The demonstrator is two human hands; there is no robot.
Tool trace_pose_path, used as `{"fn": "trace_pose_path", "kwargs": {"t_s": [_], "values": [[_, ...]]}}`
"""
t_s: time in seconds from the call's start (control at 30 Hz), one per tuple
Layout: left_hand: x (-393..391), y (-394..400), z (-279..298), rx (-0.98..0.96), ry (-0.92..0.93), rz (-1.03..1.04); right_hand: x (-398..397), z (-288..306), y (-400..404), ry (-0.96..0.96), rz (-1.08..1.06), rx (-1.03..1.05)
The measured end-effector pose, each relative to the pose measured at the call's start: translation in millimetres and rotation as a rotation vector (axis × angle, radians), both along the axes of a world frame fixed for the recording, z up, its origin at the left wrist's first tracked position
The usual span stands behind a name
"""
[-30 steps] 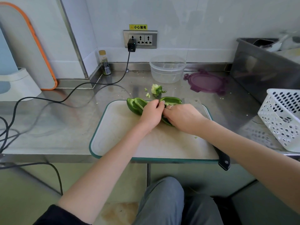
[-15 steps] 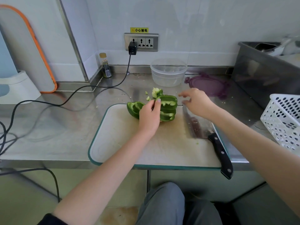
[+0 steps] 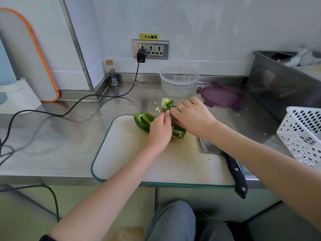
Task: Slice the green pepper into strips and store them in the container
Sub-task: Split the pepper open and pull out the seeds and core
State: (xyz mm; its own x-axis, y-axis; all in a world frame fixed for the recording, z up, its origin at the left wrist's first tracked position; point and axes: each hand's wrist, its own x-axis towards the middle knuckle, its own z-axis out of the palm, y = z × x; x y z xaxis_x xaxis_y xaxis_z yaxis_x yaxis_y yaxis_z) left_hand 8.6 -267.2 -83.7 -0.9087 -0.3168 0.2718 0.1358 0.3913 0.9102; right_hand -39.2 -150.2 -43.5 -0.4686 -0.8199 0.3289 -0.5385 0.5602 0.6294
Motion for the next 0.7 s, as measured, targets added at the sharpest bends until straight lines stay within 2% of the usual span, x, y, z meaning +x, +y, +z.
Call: {"fn": "trace_pose_path", "kwargs": {"t_s": [0.17, 0.43, 0.57, 0.7], "values": [[-2.9, -3.8, -0.6, 0.1, -0.039, 0.017, -3.2, -5.7, -10.1, -0.017, 0.054, 0.045], [-1.2, -4.8, -0.5, 0.085, -0.042, -0.082, -13.0, -7.7, 7.5, -0.144, 0.247, -0.039], [-0.9, -6.3, 0.3, 0.04, -0.071, -0.142, -18.9, -12.0, 15.8, -0.11, 0.326, -0.005], [-0.5, -6.8, 4.6, 0.063, -0.098, -0.112, -22.0, -6.5, 13.6, -0.052, 0.461, 0.067]]}}
